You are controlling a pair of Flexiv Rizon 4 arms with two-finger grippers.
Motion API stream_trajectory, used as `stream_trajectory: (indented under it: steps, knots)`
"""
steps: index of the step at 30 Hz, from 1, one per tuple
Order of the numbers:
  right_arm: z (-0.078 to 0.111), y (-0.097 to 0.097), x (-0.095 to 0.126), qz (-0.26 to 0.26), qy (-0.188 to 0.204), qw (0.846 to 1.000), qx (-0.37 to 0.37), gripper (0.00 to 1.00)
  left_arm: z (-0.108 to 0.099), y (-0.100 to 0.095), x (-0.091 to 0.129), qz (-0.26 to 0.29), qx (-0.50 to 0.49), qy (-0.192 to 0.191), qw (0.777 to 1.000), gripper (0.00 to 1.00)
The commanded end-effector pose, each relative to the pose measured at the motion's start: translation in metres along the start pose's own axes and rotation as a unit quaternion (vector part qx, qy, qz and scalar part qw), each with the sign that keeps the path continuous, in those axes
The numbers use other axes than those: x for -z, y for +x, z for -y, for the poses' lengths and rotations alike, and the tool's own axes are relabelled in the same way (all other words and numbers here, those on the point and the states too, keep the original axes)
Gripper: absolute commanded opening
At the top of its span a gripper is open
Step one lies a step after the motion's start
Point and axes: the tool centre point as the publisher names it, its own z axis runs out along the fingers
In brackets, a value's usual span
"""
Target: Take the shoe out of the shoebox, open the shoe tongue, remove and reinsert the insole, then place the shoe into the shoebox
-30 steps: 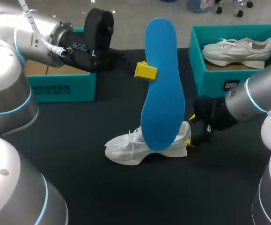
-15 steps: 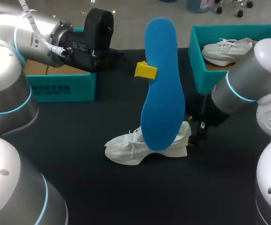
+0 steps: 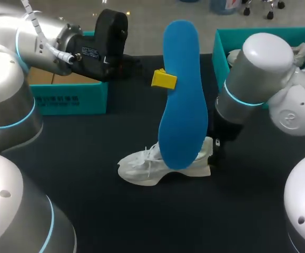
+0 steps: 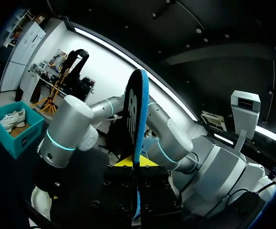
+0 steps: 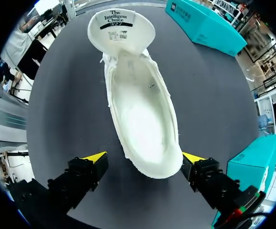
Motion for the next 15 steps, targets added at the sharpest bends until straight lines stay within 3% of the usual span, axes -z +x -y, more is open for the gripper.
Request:
stream_trajectory:
  steps: [1, 4, 15]
  knots:
    - [-0.0104, -0.0015, 0.0023, -0.025, 0.086, 0.996, 0.014, 1.00, -0.0010, 0.0000, -0.0002, 0.000, 0.000, 0.001, 1.000, 0.00]
    - [-0.0121, -0.0020, 0.0019, -0.051, 0.085, 0.995, 0.003, 1.00, -0.0010, 0.0000, -0.0002, 0.000, 0.000, 0.001, 1.000, 0.00]
    - [-0.0143, -0.0055, 0.0071, -0.041, 0.070, 0.997, -0.016, 1.00, -0.0010, 0.0000, -0.0002, 0.000, 0.000, 0.001, 1.000, 0.00]
